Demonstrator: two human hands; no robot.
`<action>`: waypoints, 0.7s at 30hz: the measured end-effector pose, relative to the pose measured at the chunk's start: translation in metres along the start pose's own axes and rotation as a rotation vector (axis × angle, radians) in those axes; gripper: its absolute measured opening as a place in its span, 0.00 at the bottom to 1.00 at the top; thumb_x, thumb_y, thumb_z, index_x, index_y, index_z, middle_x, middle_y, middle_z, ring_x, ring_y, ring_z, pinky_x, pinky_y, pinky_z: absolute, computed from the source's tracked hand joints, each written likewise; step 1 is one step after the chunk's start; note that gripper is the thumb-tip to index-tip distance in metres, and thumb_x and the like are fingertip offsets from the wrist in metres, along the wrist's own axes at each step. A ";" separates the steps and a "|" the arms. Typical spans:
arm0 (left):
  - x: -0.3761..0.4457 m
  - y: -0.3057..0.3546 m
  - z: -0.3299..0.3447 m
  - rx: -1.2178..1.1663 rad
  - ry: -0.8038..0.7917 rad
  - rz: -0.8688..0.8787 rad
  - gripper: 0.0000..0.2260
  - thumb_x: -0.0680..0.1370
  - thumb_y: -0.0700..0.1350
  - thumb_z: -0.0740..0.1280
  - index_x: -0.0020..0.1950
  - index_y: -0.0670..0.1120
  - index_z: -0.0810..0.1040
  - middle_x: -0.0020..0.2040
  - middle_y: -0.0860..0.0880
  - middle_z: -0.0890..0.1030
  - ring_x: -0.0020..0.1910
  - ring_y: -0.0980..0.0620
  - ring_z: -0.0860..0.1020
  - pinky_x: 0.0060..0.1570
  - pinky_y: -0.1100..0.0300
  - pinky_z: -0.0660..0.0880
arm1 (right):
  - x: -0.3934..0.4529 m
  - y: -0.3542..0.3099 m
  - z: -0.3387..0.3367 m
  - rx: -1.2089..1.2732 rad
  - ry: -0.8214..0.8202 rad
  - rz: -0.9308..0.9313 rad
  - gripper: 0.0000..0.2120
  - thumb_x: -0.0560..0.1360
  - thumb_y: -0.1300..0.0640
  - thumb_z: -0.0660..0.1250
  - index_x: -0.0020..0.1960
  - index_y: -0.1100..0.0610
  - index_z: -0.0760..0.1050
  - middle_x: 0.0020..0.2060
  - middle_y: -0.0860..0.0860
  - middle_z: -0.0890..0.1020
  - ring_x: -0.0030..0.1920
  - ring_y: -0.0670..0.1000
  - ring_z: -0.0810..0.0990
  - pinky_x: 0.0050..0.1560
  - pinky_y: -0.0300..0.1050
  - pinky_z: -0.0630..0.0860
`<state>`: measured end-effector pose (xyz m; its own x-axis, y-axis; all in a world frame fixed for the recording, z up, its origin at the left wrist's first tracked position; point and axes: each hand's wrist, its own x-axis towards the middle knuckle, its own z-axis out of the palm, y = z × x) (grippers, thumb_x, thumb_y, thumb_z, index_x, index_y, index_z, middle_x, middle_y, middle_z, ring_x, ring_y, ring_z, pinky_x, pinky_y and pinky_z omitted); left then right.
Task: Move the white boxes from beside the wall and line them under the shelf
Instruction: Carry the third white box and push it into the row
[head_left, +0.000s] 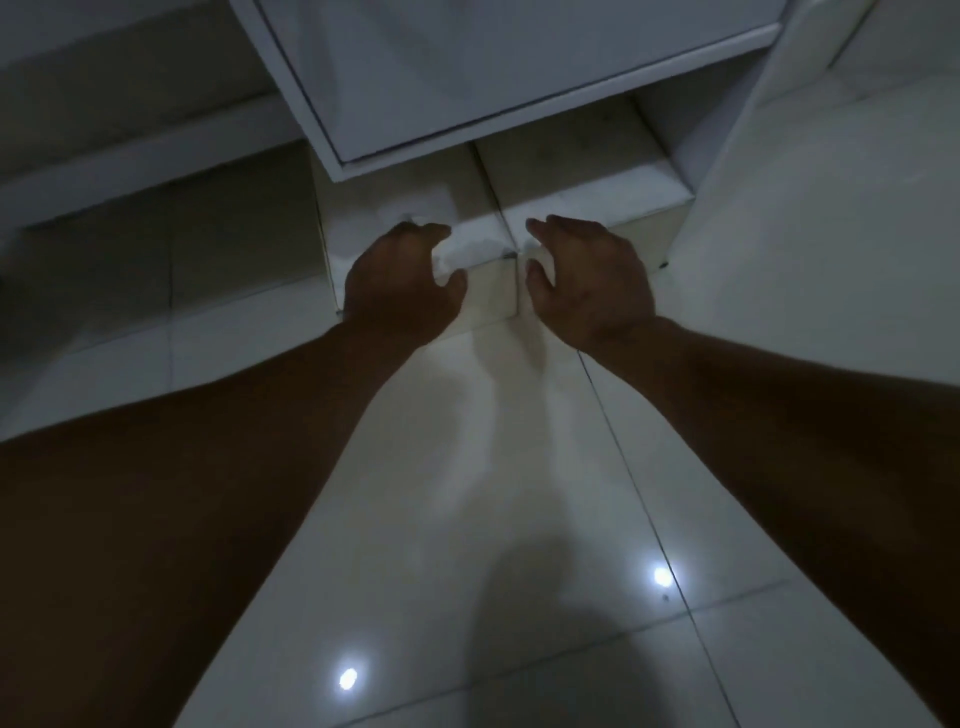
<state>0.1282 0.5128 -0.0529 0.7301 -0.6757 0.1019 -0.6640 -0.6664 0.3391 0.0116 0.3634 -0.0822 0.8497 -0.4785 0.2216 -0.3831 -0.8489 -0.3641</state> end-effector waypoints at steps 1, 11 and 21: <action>-0.005 0.009 -0.007 -0.016 0.015 -0.003 0.20 0.76 0.53 0.67 0.67 0.49 0.76 0.61 0.47 0.79 0.61 0.47 0.76 0.61 0.53 0.72 | -0.005 0.002 -0.010 -0.005 0.001 0.011 0.23 0.78 0.51 0.61 0.71 0.56 0.70 0.66 0.56 0.76 0.66 0.55 0.73 0.66 0.53 0.70; -0.038 0.137 -0.101 -0.068 -0.049 0.128 0.18 0.77 0.49 0.67 0.66 0.48 0.77 0.61 0.48 0.79 0.61 0.48 0.76 0.59 0.58 0.69 | -0.072 0.006 -0.163 -0.017 -0.014 0.199 0.22 0.78 0.50 0.61 0.70 0.55 0.71 0.64 0.54 0.78 0.63 0.56 0.75 0.60 0.50 0.70; -0.040 0.293 -0.212 -0.070 -0.152 0.246 0.20 0.78 0.52 0.66 0.68 0.46 0.75 0.63 0.45 0.78 0.63 0.44 0.75 0.63 0.54 0.68 | -0.091 0.019 -0.362 -0.034 0.035 0.331 0.22 0.79 0.51 0.60 0.71 0.55 0.70 0.64 0.52 0.77 0.64 0.55 0.74 0.59 0.50 0.70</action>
<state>-0.0616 0.4118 0.2408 0.5122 -0.8574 0.0496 -0.8017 -0.4566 0.3858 -0.2042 0.3094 0.2179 0.6647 -0.7362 0.1273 -0.6484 -0.6531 -0.3911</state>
